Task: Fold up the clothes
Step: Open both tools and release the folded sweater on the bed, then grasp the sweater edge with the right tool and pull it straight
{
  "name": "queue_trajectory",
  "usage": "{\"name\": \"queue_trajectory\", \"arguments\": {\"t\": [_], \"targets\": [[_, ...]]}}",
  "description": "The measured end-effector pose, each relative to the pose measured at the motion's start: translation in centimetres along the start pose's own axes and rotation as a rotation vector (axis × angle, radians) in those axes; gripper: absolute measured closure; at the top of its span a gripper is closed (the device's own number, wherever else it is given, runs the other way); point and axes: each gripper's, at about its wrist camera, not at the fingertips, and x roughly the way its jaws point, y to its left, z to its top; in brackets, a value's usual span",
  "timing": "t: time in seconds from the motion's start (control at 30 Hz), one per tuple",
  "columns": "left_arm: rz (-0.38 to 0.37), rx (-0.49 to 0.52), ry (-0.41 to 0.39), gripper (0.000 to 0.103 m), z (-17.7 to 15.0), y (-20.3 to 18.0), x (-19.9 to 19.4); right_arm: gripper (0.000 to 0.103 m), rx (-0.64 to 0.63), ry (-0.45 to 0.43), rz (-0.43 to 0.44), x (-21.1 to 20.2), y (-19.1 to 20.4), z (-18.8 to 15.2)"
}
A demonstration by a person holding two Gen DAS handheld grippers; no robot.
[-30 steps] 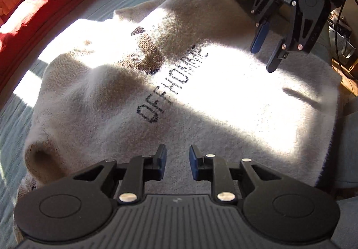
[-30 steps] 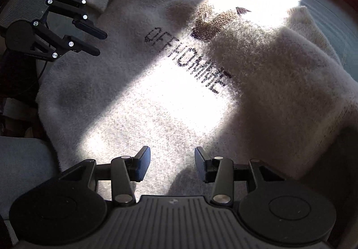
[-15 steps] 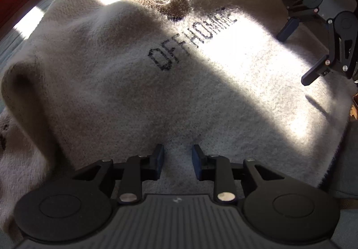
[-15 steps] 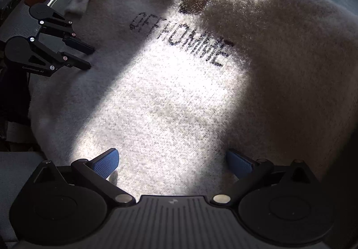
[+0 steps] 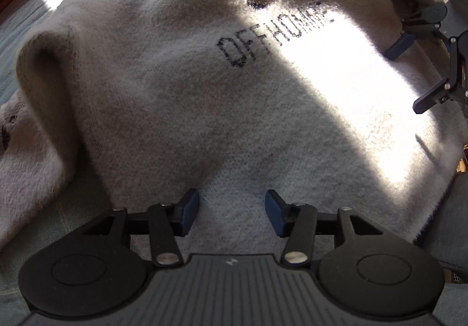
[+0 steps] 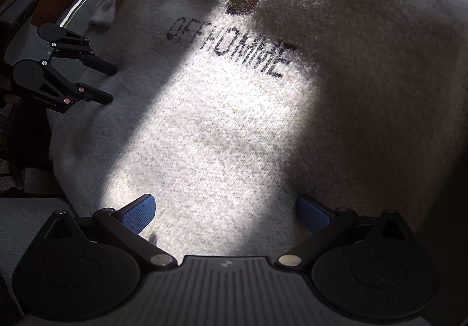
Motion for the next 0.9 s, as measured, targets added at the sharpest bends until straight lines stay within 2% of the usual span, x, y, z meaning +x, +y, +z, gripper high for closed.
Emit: {"name": "queue_trajectory", "arguments": {"t": [0.1, 0.17, 0.27, 0.37, 0.53, 0.7, 0.83, 0.9], "targets": [[0.021, 0.020, -0.005, 0.055, 0.4, -0.5, -0.6, 0.000, -0.017, 0.037, -0.048, -0.3, 0.7, -0.2], [0.040, 0.074, -0.047, 0.057, 1.4, -1.3, -1.3, 0.000, -0.005, 0.059, -0.068, -0.7, 1.0, 0.1], [0.011, 0.134, -0.123, 0.057, 3.5, -2.3, -2.1, 0.000, 0.051, 0.057, -0.047, -2.2, 0.5, 1.0], [-0.022, 0.173, -0.179, 0.055, 6.0, -3.5, -2.0, 0.000, 0.072, 0.010, -0.046, -5.0, -0.4, 2.3], [-0.050, 0.223, -0.249, 0.055, 9.5, -5.2, -1.2, 0.000, 0.017, -0.138, -0.145, -12.1, -2.6, 5.0], [-0.068, 0.231, -0.275, 0.055, 11.7, -6.3, -0.2, 0.000, 0.052, -0.246, -0.257, -16.5, -9.6, 8.9], [-0.073, 0.236, -0.290, 0.055, 12.6, -6.6, 0.2, 0.003, 0.078, -0.215, -0.282, -15.3, -15.6, 12.0], [-0.063, 0.235, -0.291, 0.055, 13.0, -6.6, 0.4, 0.013, 0.070, -0.163, -0.276, -13.6, -18.0, 13.1]]}}
